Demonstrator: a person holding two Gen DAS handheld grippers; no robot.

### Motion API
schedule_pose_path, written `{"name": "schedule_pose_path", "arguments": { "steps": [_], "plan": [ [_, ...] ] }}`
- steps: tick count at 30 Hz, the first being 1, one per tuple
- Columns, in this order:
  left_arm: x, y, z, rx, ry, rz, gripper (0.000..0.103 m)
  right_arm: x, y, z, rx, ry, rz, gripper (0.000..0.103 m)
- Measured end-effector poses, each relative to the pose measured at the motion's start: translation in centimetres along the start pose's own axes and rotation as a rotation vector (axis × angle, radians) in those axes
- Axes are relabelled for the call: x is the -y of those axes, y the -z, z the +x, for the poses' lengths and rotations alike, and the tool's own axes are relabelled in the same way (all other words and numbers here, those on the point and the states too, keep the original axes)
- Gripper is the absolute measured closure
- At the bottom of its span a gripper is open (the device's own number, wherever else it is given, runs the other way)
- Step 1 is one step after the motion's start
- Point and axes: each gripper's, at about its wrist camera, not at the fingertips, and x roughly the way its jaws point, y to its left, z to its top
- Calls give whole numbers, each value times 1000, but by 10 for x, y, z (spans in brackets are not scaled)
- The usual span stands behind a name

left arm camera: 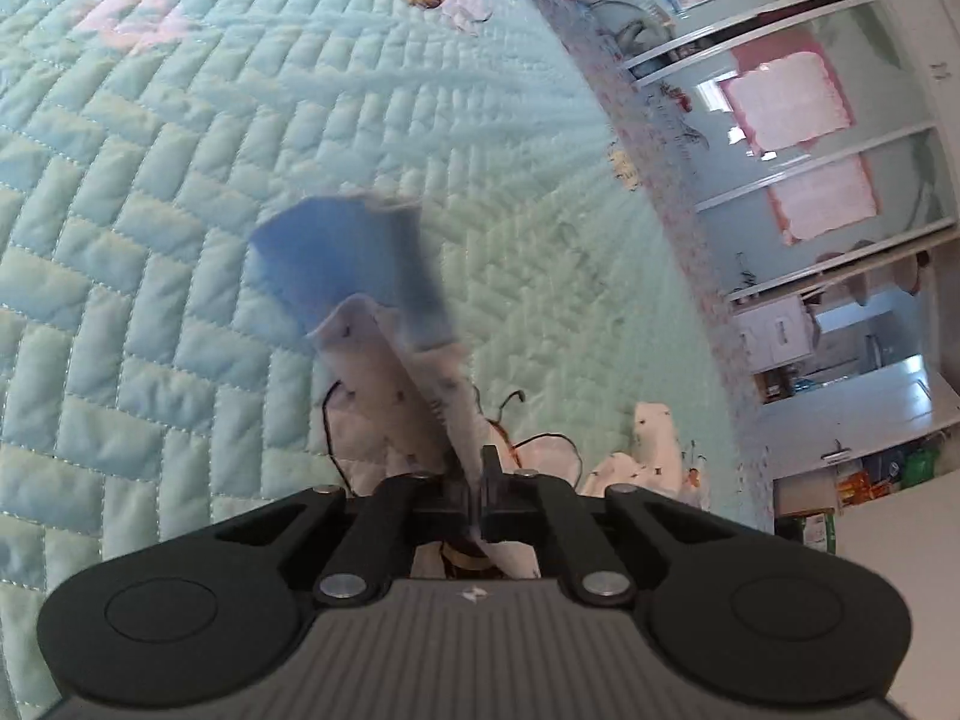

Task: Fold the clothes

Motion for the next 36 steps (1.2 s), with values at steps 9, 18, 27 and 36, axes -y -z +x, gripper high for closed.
{"name": "schedule_pose_path", "arguments": {
  "steps": [9, 18, 27, 36],
  "plan": [
    [39, -28, -65, 330, -106, 313, 102, 81, 30, -37, 21, -26, 754, 75],
    [8, -26, -21, 168, -296, 416, 102, 113, 79, -39, -26, -42, 1050, 74],
    [-44, -38, -39, -16, -208, -71, 66, 117, 99, -42, 9, -182, 1239, 69],
    [-49, -44, -64, 85, -221, -172, 31, 123, 109, -50, 31, -200, 1308, 54]
  ]
}}
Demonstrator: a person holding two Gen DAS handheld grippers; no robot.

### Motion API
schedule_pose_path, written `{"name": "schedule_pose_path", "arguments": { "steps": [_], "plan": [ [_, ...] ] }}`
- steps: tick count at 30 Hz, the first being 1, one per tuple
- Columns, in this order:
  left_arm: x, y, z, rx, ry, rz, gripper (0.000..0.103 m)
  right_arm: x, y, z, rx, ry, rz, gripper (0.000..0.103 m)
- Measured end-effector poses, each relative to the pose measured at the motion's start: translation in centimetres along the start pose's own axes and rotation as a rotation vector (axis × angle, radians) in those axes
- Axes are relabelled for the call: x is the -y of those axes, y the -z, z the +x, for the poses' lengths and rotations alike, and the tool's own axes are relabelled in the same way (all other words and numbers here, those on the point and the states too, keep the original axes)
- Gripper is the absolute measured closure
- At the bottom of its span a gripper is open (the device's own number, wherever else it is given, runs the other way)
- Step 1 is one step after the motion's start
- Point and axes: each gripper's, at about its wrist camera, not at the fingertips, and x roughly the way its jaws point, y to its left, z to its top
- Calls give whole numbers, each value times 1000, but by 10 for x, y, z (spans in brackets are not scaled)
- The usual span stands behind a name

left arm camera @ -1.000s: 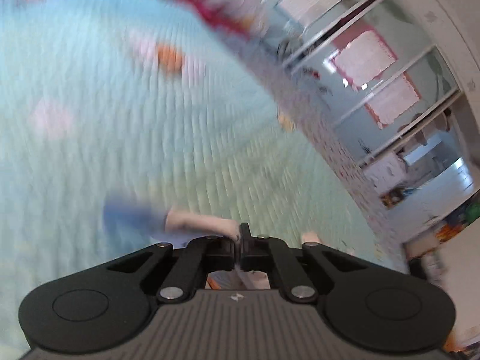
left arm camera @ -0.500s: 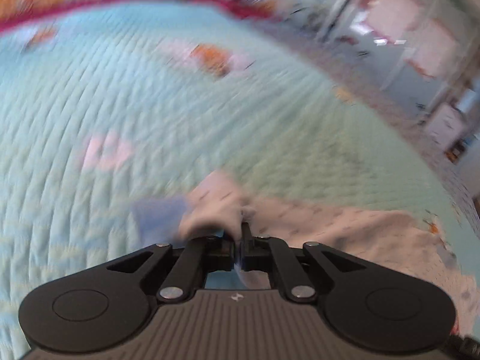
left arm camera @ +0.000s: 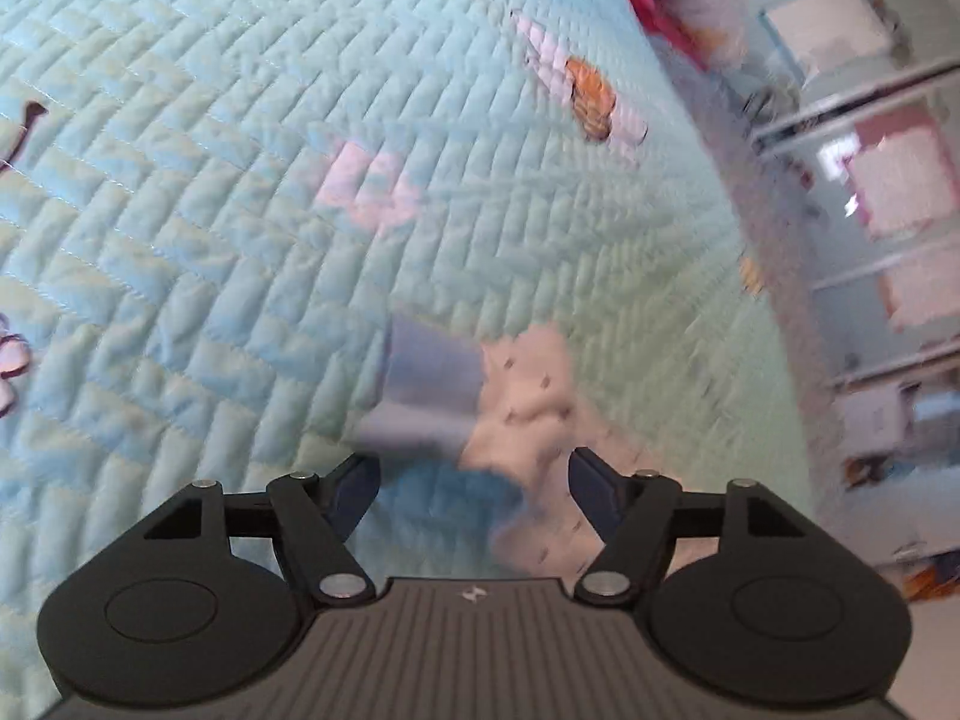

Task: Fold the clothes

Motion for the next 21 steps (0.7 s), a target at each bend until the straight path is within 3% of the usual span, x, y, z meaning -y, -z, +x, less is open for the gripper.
{"name": "schedule_pose_path", "arguments": {
  "steps": [3, 4, 5, 7, 9, 12, 16, 17, 21],
  "plan": [
    [3, -9, 6, 74, 34, 9, 33, 3, 6, -2, 1, -1, 2, 54],
    [5, -13, 11, 86, 38, 24, 50, 3, 8, -2, 5, -3, -6, 54],
    [8, -18, 19, 86, 38, 36, 96, 3, 10, -3, 10, -3, -14, 54],
    [11, -24, 31, 62, 66, 39, 93, 1, 13, -3, 13, 6, -28, 54],
    [24, -23, 28, 93, 91, 108, 93, -2, 13, -2, 8, 15, -42, 54],
    [50, -18, 4, 240, 41, 283, 94, -7, 13, -2, 0, 33, -82, 54],
    [63, -19, -26, 422, 5, 437, 93, -16, 12, 3, -17, 60, -140, 54],
    [64, -20, -25, 437, -24, 472, 93, -19, 12, 5, -22, 68, -155, 54],
    [55, -27, 5, 322, -121, 499, 93, -27, 6, 9, -43, 94, -186, 54]
  ]
}}
